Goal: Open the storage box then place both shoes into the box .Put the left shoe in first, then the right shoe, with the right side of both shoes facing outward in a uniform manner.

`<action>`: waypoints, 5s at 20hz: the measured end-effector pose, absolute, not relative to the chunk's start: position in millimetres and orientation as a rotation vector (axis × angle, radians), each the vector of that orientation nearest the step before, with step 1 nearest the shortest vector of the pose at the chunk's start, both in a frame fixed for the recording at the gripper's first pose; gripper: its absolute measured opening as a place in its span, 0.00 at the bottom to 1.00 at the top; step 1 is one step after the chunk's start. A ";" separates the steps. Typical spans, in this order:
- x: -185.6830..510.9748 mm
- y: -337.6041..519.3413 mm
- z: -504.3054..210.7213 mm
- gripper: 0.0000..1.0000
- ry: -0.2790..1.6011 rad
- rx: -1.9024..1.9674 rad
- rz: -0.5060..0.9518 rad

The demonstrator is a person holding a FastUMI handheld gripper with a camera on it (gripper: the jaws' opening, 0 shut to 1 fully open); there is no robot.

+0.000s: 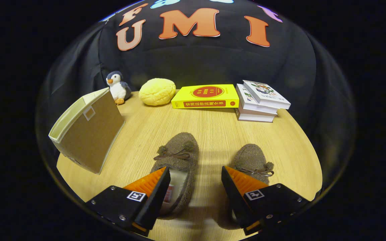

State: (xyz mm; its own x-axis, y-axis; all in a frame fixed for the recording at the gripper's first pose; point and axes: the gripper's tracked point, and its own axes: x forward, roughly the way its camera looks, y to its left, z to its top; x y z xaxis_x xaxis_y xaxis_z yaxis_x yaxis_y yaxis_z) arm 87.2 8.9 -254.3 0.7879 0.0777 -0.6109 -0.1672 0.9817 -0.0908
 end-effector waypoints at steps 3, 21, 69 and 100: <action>93.4 7.8 -274.2 0.83 0.681 -0.183 0.124; 109.9 23.7 -246.1 0.00 0.724 -0.163 0.052; 110.4 402.1 -214.8 0.01 0.763 -0.143 0.171; 85.4 152.0 -123.3 0.98 0.542 -0.007 0.015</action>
